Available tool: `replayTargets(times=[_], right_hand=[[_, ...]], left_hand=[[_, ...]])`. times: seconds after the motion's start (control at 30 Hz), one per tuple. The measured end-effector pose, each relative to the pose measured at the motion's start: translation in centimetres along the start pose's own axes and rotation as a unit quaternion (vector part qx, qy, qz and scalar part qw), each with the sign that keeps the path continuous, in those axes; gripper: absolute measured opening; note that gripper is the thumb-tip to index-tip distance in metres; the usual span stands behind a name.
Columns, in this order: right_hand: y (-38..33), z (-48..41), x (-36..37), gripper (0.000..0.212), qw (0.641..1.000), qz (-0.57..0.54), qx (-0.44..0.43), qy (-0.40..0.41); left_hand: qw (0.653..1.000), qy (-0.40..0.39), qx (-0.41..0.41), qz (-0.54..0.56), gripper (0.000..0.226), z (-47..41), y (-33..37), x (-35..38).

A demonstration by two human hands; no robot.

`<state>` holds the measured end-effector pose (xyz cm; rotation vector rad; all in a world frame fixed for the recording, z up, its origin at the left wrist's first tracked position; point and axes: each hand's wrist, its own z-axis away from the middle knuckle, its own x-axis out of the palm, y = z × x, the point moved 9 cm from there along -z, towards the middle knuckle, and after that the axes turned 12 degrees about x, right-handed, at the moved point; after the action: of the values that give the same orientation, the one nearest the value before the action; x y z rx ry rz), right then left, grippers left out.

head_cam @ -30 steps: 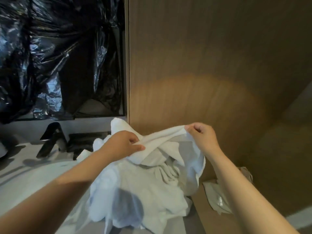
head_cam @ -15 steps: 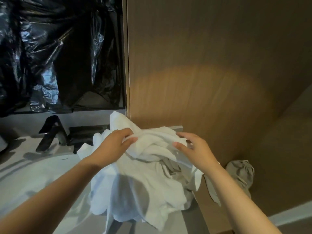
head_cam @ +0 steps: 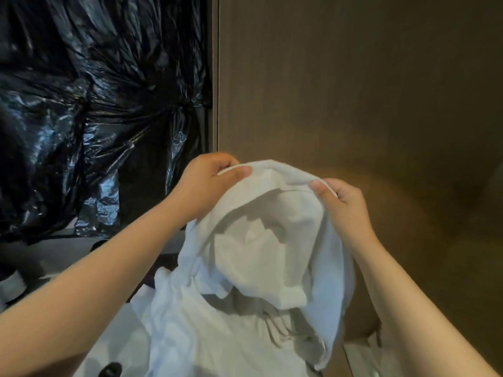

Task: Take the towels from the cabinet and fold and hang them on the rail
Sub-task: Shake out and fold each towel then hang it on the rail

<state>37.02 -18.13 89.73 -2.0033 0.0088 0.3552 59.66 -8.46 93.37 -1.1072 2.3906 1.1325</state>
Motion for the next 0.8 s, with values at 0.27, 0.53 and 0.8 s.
replayTargets(times=[0.27,0.53,0.8], right_hand=[[1.5,-1.4,-1.2,0.041,0.992,0.113,0.036,0.028],[12.1,5.4,2.2,0.038,0.949,0.240,0.185,-0.091],[14.6,9.8,3.6,0.026,0.952,0.197,0.203,-0.113]], left_hand=[[0.997,-0.013,-0.063,-0.042,0.020,-1.1,-1.6,1.6],[0.987,-0.074,-0.132,-0.045,0.017,10.2,-7.3,6.4],[0.973,-0.110,-0.189,-0.072,0.040,18.1,-12.1,9.3]])
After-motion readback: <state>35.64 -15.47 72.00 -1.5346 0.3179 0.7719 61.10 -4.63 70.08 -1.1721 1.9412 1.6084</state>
